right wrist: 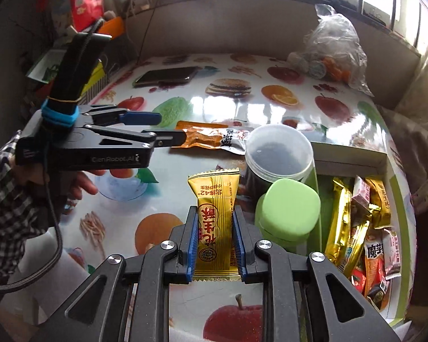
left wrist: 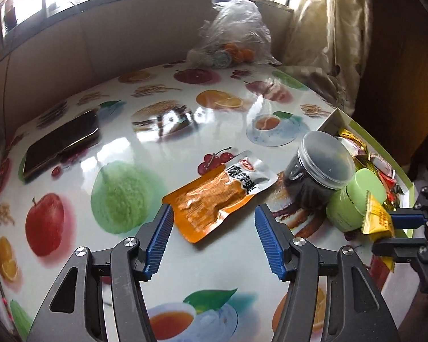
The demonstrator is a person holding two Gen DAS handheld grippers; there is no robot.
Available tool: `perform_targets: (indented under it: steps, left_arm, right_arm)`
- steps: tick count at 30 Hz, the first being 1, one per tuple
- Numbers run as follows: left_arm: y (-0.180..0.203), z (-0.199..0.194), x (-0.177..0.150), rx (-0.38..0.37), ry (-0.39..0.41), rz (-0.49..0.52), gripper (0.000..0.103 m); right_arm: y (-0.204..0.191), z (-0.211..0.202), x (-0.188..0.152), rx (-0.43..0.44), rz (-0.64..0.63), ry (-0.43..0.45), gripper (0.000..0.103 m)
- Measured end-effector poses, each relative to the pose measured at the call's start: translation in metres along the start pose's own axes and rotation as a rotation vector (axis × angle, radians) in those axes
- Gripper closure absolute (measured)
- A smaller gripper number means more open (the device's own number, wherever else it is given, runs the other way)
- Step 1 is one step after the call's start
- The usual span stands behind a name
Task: Organize snacks
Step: 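Grasp orange konjac pouch with left gripper while right gripper holds peanut pack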
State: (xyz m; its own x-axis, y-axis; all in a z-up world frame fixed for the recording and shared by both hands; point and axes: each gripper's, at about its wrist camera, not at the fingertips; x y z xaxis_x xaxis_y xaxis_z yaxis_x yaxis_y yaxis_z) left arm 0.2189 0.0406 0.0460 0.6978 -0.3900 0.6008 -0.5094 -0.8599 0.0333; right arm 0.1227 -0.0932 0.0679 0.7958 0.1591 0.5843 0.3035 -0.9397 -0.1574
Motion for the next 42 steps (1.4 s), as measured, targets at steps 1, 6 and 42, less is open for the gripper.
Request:
perform_targets:
  steps: [1,6,42]
  left_arm:
    - [0.002,0.004,0.004,0.014,-0.009,0.024,0.043]
    - [0.019,0.028,0.016,0.029,-0.068,0.210,0.043]
    - [0.020,0.067,0.032,-0.080,-0.154,0.269,0.042]
  right_arm:
    - [0.002,-0.004,-0.001,0.002,0.006,0.008,0.082]
    - [0.007,-0.017,-0.001,0.015,0.022,0.039,0.082]
    - [0.030,-0.031,0.001,0.072,0.107,0.097,0.082]
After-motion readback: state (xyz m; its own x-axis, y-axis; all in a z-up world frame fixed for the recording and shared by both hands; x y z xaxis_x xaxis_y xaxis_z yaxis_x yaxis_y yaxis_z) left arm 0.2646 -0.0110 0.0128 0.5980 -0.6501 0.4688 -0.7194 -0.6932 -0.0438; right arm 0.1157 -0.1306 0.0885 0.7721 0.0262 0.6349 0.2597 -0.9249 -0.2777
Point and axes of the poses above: each gripper's, at about its wrist camera, not at the fingertips, and z roughly the way its jaws point, y to its right, x to its top, and after that the axes turned 5 degrees about z, right-handed
